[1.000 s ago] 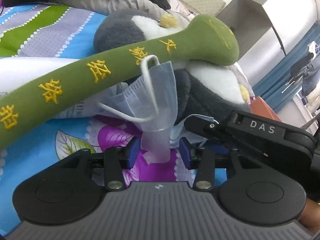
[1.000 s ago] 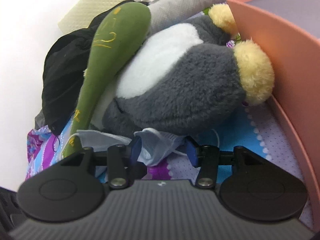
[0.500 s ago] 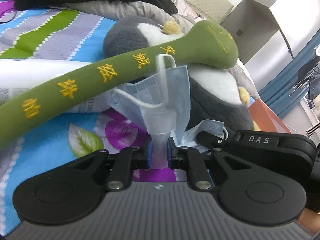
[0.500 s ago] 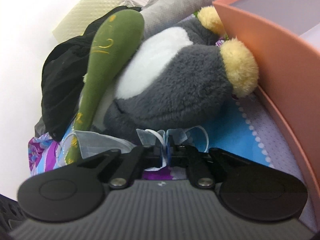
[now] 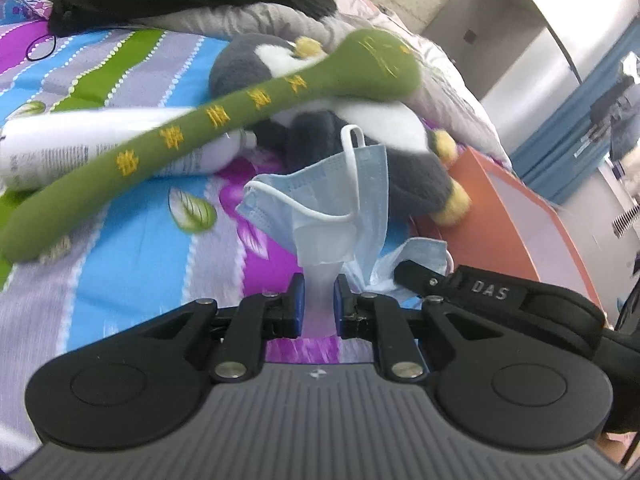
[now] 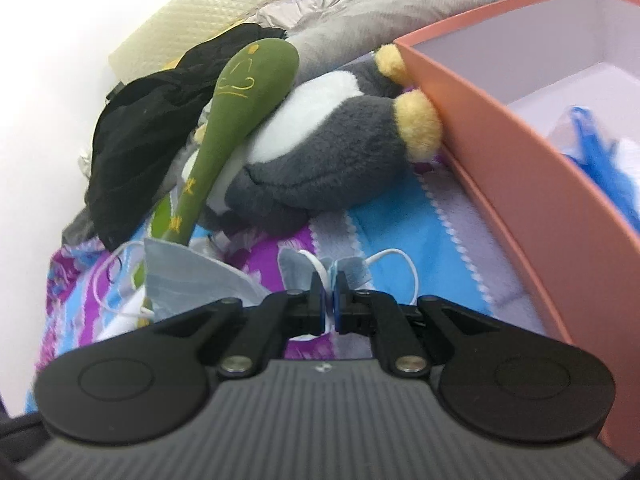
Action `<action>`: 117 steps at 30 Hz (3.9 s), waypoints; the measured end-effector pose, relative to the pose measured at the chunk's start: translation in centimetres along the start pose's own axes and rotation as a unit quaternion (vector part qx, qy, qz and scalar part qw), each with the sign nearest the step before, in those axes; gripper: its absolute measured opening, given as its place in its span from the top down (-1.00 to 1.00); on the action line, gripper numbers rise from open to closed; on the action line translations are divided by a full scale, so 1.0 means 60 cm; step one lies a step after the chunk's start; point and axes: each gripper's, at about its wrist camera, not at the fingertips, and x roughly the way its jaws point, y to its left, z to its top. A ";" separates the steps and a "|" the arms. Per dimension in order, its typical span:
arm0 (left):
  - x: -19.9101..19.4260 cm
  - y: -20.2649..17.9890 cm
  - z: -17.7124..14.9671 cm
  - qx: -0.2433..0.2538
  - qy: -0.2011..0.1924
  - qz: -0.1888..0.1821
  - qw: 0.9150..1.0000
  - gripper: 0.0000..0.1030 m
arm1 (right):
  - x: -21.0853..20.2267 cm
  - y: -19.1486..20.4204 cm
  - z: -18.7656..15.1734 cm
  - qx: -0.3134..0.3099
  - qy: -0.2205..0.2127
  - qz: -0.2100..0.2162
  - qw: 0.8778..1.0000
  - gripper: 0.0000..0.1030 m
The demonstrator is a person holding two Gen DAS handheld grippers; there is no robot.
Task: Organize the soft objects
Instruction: 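Lift the clear cup with left tool while right tool lifts the blue face mask, then carry the clear cup and blue mask over the orange box with both tools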
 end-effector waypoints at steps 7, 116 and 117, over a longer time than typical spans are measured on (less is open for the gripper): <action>-0.053 -0.016 -0.072 0.006 0.023 -0.006 1.000 0.67 | -0.062 -0.008 -0.046 -0.036 -0.004 -0.025 0.999 0.86; -0.167 -0.088 -0.126 0.063 0.054 0.060 0.995 0.65 | -0.222 -0.011 -0.108 -0.203 -0.009 -0.002 0.979 0.64; -0.171 -0.095 -0.119 0.063 0.050 0.058 0.995 0.65 | -0.229 -0.010 -0.098 -0.199 -0.013 -0.001 0.980 0.64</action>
